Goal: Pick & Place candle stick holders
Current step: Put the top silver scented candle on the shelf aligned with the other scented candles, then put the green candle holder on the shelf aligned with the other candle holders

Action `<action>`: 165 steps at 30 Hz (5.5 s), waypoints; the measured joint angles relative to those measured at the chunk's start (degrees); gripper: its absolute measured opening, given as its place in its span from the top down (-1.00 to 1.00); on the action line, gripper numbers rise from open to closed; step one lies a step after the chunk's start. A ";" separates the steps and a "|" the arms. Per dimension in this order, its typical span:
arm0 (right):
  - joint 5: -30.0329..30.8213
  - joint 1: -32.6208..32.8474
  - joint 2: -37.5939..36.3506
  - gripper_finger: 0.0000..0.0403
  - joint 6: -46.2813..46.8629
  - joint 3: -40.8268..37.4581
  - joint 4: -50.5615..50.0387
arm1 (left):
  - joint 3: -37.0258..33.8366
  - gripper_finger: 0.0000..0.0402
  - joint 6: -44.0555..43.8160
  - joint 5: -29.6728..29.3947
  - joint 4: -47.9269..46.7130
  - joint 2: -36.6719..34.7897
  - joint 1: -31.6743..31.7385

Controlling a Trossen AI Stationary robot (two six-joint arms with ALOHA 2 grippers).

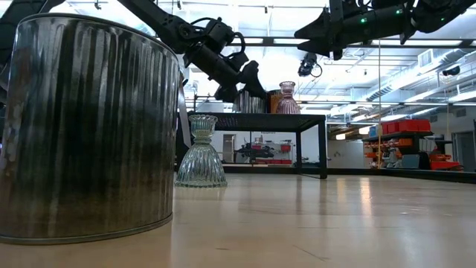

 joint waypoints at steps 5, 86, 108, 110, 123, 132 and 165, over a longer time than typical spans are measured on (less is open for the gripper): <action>0.00 0.02 0.00 -0.39 0.00 0.00 -0.02 | 0.00 -0.99 0.40 -0.22 0.41 0.00 0.00; -10.47 18.28 0.02 -0.39 7.72 -0.02 -2.01 | -27.44 -0.99 -6.04 -23.29 -11.62 -31.82 -43.43; 9.77 33.77 0.20 -0.39 5.32 -0.04 -3.22 | -53.77 -0.99 -24.27 -43.78 10.50 -33.46 -58.60; 11.13 33.76 0.20 -0.39 4.54 -0.04 -3.73 | -55.47 -0.99 -25.71 -43.95 13.27 -33.46 -58.45; 12.09 33.75 0.24 -0.39 4.98 -0.04 -6.68 | -58.55 -0.99 -23.06 -42.09 27.94 -29.82 -58.40; 12.09 33.75 0.24 -0.39 4.42 -0.83 -8.64 | -57.40 -0.99 -15.38 -40.26 38.18 -20.10 -56.39; 14.94 33.75 0.24 -0.39 3.39 -1.45 -5.67 | -57.10 -0.85 -15.54 -30.35 47.54 -12.12 -49.35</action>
